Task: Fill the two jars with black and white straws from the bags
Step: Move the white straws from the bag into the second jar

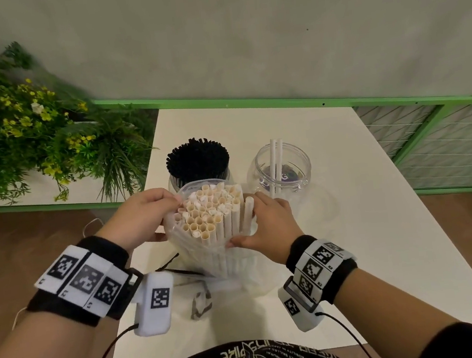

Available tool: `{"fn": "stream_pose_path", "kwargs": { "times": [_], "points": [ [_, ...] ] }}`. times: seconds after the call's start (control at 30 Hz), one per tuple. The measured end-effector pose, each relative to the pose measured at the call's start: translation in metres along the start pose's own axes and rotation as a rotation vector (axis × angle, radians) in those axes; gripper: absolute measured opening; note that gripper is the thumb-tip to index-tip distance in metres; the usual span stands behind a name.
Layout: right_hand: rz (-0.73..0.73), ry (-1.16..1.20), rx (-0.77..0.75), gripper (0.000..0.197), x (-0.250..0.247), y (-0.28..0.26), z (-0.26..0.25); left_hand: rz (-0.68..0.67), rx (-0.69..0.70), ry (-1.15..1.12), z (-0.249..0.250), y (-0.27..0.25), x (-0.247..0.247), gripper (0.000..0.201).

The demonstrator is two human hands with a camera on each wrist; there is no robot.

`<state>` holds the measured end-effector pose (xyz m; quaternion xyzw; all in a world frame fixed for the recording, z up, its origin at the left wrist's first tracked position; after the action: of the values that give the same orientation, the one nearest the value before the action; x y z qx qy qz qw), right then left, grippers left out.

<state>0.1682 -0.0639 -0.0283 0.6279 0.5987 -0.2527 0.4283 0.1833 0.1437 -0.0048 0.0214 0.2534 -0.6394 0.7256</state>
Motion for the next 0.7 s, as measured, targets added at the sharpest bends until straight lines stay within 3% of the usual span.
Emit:
{"fn": "stream_pose_path", "kwargs": {
  "times": [0.2, 0.33, 0.7],
  "points": [
    [0.019, 0.005, -0.008, 0.083, -0.003, -0.002, -0.001, -0.013, -0.046, -0.203, -0.006, -0.003, 0.004, 0.011],
    [0.011, -0.008, -0.013, 0.081, -0.004, -0.004, 0.002, -0.037, -0.072, -0.305, -0.016, -0.005, 0.006, 0.019],
    [-0.057, -0.028, -0.047, 0.082, 0.008, -0.003, 0.001, -0.024, -0.079, -0.297, -0.024, 0.003, 0.026, 0.02]
  ]
}}
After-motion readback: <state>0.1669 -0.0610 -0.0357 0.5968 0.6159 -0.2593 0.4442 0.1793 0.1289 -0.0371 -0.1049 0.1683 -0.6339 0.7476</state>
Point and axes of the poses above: each hand's wrist, its own y-axis towards the middle knuckle, its own x-axis out of the palm, z = x × y, the point moved 9 cm from there along y, towards the middle knuckle, and after that the axes turned 15 degrees about z, right-handed, at the moved point
